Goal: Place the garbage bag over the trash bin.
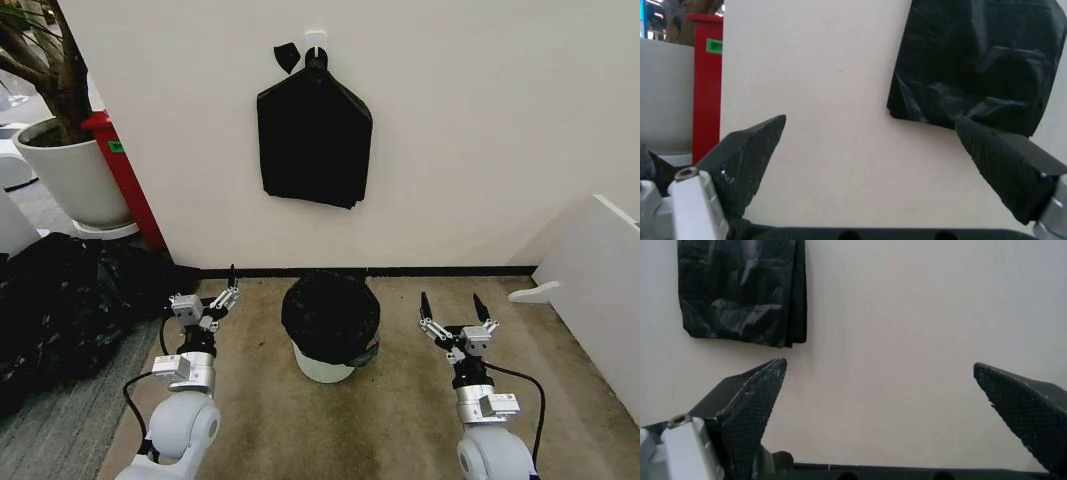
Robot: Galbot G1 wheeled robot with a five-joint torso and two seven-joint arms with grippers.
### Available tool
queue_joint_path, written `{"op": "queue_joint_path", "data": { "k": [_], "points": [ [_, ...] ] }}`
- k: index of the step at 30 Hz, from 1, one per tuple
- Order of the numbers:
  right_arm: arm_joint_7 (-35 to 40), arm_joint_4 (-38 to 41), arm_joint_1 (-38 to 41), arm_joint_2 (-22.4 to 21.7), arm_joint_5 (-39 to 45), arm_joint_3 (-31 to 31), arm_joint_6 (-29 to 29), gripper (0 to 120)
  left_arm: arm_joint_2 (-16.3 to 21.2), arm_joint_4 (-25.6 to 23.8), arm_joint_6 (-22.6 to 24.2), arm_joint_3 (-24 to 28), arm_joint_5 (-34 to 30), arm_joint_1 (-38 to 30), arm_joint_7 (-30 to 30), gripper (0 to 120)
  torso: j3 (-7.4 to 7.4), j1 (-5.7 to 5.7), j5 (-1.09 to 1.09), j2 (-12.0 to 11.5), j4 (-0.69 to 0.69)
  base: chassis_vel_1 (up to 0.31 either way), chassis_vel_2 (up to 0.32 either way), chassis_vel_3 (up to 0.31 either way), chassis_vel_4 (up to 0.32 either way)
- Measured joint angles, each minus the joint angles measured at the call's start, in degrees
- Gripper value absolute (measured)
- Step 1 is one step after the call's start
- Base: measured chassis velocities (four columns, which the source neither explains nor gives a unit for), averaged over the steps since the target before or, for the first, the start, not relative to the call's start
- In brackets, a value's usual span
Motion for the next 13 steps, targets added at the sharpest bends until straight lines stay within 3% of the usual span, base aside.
{"op": "queue_joint_path", "data": {
  "k": [13],
  "points": [
    [0.0, 0.0, 0.0, 0.0, 0.0, 0.0, 0.0, 100, 0.0, 0.1, 0.1, 0.0, -0.1, -0.1, 0.1, 100, 0.0, 0.0, 0.0, 0.0, 0.0, 0.0, 0.0, 0.0, 0.0]
  ]
}}
